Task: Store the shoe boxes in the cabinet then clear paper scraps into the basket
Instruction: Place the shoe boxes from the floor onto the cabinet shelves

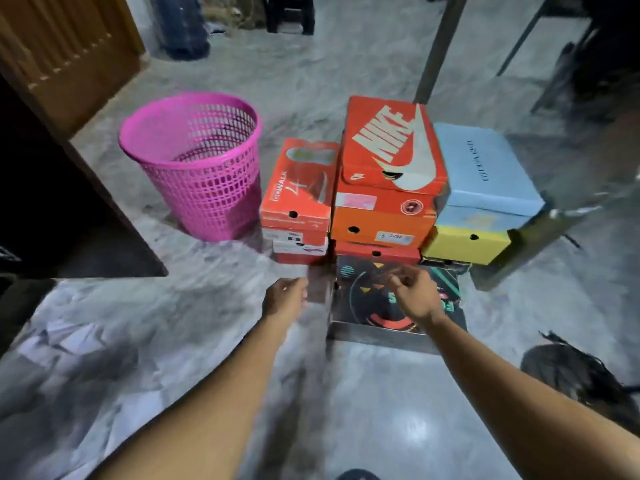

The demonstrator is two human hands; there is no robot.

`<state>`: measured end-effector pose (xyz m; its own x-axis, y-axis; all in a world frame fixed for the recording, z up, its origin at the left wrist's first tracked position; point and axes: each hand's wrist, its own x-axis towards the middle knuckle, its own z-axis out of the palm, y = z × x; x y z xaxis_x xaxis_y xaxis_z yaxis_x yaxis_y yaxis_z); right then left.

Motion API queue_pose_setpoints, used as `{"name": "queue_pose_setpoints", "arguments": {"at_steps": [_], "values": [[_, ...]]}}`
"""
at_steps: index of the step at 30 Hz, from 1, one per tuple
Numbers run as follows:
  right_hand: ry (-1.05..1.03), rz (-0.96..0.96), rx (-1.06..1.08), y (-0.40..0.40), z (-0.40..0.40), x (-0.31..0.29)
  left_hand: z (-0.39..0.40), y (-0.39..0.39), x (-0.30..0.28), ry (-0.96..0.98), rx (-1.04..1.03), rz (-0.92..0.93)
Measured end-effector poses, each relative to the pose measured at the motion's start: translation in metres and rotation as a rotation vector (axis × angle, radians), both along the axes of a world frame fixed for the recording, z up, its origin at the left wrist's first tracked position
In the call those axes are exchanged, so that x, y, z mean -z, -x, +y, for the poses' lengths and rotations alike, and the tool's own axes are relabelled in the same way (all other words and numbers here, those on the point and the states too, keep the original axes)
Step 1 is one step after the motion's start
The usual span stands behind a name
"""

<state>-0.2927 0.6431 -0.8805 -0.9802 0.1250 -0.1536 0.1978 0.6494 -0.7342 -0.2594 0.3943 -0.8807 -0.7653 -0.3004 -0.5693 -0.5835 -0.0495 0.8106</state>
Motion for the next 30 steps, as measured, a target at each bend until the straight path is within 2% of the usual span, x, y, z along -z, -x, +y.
{"name": "queue_pose_setpoints", "arguments": {"at_steps": [6, 8, 10, 13, 20, 27, 30], "values": [[-0.142, -0.041, 0.392, -0.008, 0.113, 0.058, 0.071, 0.033, 0.049, 0.175, 0.202, -0.038], [-0.162, -0.172, 0.428, -0.011, 0.132, 0.075, 0.082, 0.034, 0.063, 0.179, 0.252, -0.114], [-0.054, -0.300, 0.415, -0.014, 0.138, 0.084, 0.089, 0.034, 0.075, 0.158, 0.306, -0.171], [0.042, -0.362, 0.397, -0.021, 0.133, 0.089, 0.086, 0.030, 0.088, 0.193, 0.365, -0.171], [0.026, -0.266, 0.275, -0.048, 0.077, 0.053, 0.027, -0.005, 0.043, 0.249, 0.233, -0.128], [0.054, -0.178, -0.049, -0.037, -0.033, -0.013, -0.086, -0.059, -0.025, 0.346, -0.014, -0.050], [0.061, -0.132, -0.251, -0.036, -0.106, -0.048, -0.146, -0.102, -0.052, 0.364, -0.204, -0.015]]}}
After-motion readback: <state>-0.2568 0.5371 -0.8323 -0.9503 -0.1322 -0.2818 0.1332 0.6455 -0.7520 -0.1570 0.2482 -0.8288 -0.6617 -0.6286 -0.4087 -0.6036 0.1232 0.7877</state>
